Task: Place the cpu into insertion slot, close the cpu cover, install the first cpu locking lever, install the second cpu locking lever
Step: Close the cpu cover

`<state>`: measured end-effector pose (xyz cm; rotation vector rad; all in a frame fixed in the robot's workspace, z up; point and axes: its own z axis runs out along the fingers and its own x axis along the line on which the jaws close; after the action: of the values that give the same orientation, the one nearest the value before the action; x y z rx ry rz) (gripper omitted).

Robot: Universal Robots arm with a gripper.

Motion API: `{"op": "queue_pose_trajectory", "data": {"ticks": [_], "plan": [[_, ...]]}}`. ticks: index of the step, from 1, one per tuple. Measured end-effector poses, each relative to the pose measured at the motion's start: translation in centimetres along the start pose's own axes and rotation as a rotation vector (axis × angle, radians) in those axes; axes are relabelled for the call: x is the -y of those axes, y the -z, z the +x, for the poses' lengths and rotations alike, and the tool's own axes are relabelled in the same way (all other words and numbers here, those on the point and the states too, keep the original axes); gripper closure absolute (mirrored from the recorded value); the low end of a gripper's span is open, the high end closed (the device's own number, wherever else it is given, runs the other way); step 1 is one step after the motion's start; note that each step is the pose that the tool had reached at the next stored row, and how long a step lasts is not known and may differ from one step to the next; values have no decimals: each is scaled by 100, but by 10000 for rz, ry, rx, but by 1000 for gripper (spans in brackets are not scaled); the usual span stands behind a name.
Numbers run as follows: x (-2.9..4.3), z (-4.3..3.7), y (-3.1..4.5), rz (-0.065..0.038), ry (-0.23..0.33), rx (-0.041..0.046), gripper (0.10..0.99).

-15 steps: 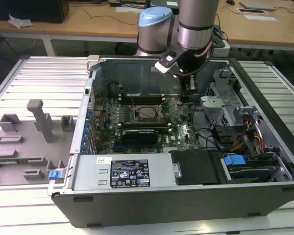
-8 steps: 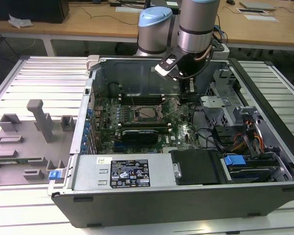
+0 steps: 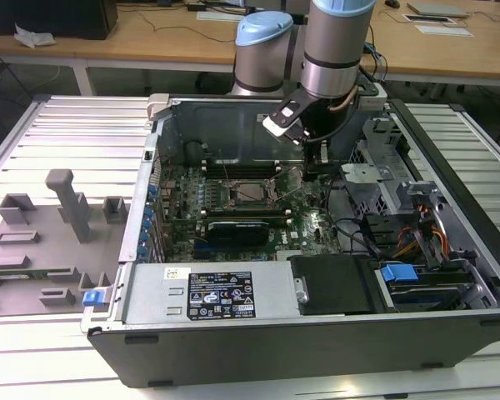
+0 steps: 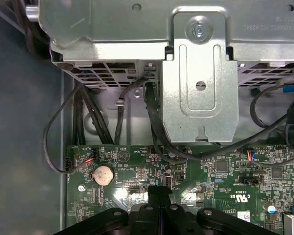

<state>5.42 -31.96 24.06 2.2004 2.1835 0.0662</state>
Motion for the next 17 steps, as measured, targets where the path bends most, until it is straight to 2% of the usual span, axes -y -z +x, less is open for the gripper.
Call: {"op": "queue_pose_trajectory", "data": {"ticks": [2, 4, 5, 7, 9, 10, 12, 13, 14, 17], "plan": [[-1, 0, -1, 25, 1, -6, 980], [-2, 1, -5, 225, -2, -41, 980], [-4, 0, -6, 422, -6, -69, 980], [-7, 0, -8, 681, -7, -101, 980], [-11, 0, -11, 1017, -10, -140, 980], [-15, 0, -13, 1369, -14, -186, 980], [-21, 0, -16, 1792, -17, -242, 980], [-23, 1, -18, 1929, -18, -261, 980], [-23, 1, -19, 2040, -20, -279, 980], [-23, 0, -18, 2065, -22, -282, 980]]}}
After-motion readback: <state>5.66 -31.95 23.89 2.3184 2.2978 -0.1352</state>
